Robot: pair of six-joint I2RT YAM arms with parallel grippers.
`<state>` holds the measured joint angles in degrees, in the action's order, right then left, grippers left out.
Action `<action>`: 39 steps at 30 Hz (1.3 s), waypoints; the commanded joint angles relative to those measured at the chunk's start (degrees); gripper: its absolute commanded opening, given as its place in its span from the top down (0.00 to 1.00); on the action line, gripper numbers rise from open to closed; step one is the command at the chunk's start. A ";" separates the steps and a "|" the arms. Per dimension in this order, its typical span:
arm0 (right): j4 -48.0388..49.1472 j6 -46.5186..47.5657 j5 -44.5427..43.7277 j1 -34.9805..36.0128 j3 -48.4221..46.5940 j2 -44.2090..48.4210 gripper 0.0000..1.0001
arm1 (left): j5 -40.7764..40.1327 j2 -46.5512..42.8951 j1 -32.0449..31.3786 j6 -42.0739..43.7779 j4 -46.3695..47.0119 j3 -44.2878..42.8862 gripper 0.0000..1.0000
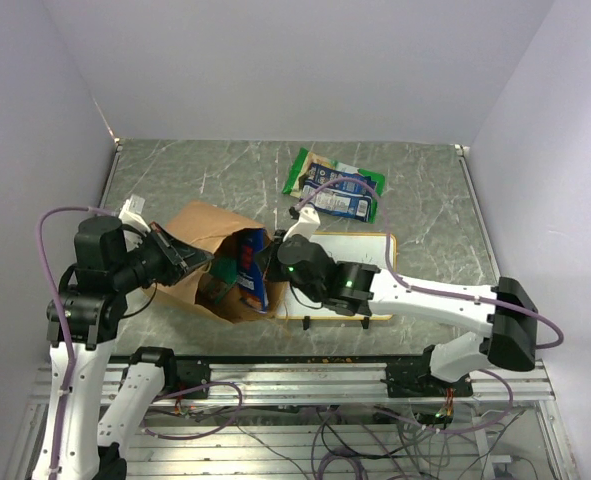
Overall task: Take the snacks out of the paper bag
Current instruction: Take out the snack from the paper bag.
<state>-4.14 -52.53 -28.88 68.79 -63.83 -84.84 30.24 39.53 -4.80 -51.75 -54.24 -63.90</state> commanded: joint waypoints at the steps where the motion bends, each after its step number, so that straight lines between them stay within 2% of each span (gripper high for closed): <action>1: -4.90 3.89 0.97 -0.25 -0.28 4.62 1.00 | -3.08 -2.45 0.58 -5.55 4.68 1.59 0.93; 5: -7.11 4.77 1.75 -0.45 -0.24 7.25 1.00 | -2.80 -2.00 0.58 -6.62 6.53 2.22 0.93; 17: -15.91 12.22 5.13 -1.12 -5.00 14.89 1.00 | -2.75 5.33 0.58 -1.43 6.74 -1.65 0.93; 22: -25.70 16.17 0.76 -1.08 -11.79 17.61 1.00 | -5.89 8.25 0.58 1.79 3.02 -4.31 0.93; 26: -31.94 20.82 -5.48 -1.95 -18.83 18.14 1.00 | -5.30 10.54 0.58 3.25 3.00 -5.64 0.93; 28: -32.95 24.85 -6.86 -4.44 -22.27 17.45 1.00 | -5.58 11.34 0.58 4.43 2.60 -7.01 0.93; 31: -30.47 31.05 -5.34 -12.08 -23.86 16.24 1.00 | -6.30 12.11 0.58 6.47 1.86 -9.23 0.93; 39: -12.71 50.41 3.64 -32.24 -21.49 8.54 1.00 | -7.34 15.55 0.58 11.73 -1.66 -15.14 0.93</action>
<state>-27.16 -14.81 -29.36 42.94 -86.98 -72.58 24.29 53.65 -4.80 -44.27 -53.78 -75.90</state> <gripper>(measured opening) 0.006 0.077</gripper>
